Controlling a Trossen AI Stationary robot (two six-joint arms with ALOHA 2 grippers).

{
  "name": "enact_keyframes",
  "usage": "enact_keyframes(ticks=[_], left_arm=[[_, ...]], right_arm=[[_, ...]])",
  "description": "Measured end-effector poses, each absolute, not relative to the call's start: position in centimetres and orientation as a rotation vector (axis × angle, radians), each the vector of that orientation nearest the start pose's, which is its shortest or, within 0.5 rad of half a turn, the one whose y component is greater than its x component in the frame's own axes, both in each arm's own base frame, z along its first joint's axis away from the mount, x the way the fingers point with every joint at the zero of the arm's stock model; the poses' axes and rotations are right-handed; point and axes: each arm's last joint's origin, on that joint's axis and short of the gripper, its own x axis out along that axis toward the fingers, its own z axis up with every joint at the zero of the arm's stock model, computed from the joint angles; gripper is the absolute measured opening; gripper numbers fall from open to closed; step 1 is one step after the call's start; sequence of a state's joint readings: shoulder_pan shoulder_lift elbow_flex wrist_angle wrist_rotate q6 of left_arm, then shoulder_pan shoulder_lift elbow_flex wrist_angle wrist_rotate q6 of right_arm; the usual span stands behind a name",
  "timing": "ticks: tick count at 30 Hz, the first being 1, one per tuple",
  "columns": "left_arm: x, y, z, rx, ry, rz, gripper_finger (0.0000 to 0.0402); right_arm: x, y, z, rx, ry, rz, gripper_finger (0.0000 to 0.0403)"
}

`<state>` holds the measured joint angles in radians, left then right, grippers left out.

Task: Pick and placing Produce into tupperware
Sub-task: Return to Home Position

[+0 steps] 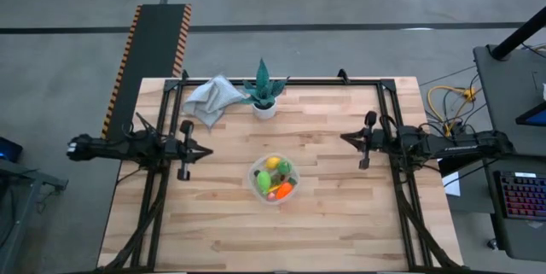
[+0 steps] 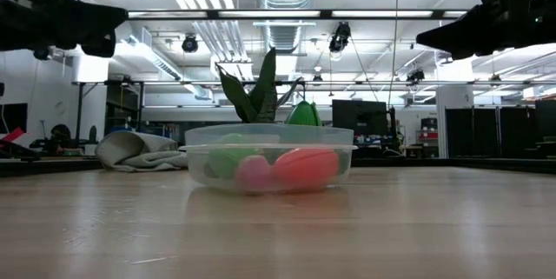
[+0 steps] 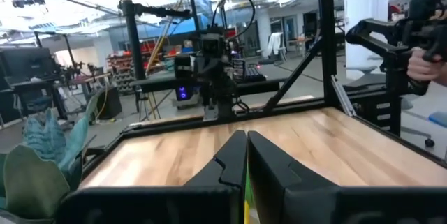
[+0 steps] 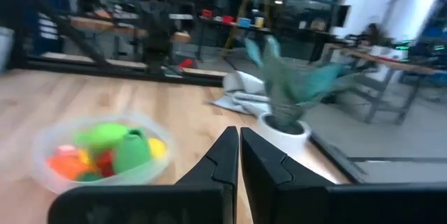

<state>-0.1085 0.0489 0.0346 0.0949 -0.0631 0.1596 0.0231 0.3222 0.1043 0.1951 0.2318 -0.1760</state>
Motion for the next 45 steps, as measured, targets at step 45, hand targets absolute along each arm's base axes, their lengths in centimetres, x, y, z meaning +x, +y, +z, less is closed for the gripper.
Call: enact_keyframes(ticks=[45], left_arm=[[9.9, -0.9, 17.0, 0.139, -0.042, -0.045, 0.0000]], right_arm=[[9.8, 0.5, 16.8, -0.050, -0.022, 0.127, 0.0009]])
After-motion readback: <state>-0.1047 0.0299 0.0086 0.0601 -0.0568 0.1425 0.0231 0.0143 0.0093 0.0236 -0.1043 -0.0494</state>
